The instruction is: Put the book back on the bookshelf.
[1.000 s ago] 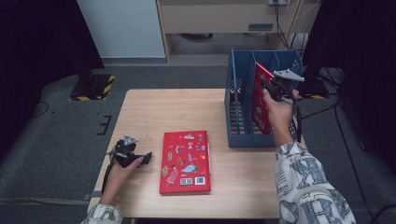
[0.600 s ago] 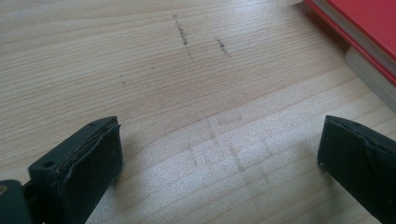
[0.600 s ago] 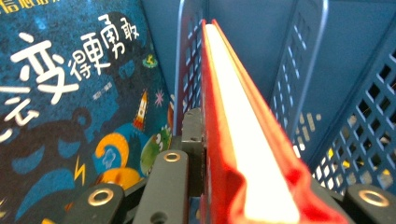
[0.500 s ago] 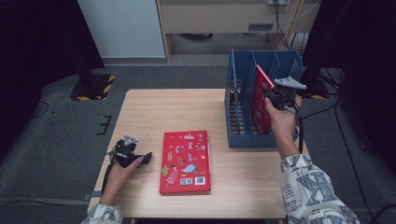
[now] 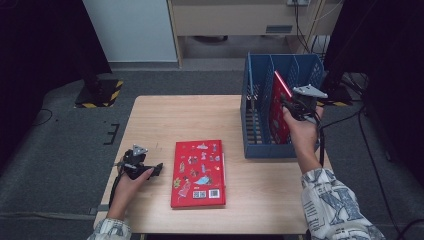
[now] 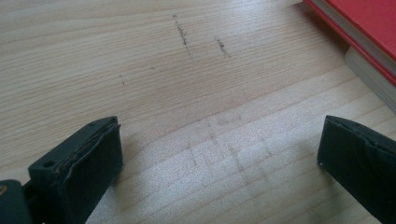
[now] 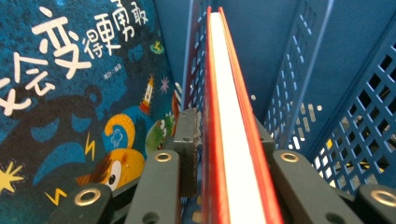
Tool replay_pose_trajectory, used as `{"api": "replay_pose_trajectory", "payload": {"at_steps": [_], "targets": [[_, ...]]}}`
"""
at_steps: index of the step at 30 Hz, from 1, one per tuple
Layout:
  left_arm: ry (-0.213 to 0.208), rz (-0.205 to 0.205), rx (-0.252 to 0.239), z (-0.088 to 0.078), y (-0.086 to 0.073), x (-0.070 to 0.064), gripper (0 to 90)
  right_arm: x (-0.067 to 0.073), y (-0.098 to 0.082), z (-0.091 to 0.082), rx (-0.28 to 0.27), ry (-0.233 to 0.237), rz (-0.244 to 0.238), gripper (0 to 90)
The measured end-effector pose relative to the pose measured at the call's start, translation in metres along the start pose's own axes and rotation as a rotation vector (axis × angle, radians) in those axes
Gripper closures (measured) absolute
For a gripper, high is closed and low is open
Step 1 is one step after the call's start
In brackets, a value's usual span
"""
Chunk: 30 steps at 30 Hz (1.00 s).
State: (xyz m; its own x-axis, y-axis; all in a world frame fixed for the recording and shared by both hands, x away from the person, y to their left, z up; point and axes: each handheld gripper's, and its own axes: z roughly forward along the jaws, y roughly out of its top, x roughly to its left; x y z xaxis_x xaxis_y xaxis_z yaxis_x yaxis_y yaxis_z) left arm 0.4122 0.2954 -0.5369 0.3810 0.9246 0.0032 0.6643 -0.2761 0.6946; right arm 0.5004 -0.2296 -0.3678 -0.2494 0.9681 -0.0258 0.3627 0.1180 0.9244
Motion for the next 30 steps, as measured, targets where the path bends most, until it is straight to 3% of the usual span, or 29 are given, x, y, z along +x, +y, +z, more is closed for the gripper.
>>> {"api": "replay_pose_trajectory", "payload": {"at_steps": [16,30], "targets": [[0.0,0.001,0.0,0.0,0.0,0.0,0.0,0.003,0.007,0.002,0.002,-0.015,-0.011,78.7],[0.0,0.001,0.0,0.0,0.0,-0.001,0.0,0.002,0.011,0.011,-0.036,-0.045,0.002,79.4]]}}
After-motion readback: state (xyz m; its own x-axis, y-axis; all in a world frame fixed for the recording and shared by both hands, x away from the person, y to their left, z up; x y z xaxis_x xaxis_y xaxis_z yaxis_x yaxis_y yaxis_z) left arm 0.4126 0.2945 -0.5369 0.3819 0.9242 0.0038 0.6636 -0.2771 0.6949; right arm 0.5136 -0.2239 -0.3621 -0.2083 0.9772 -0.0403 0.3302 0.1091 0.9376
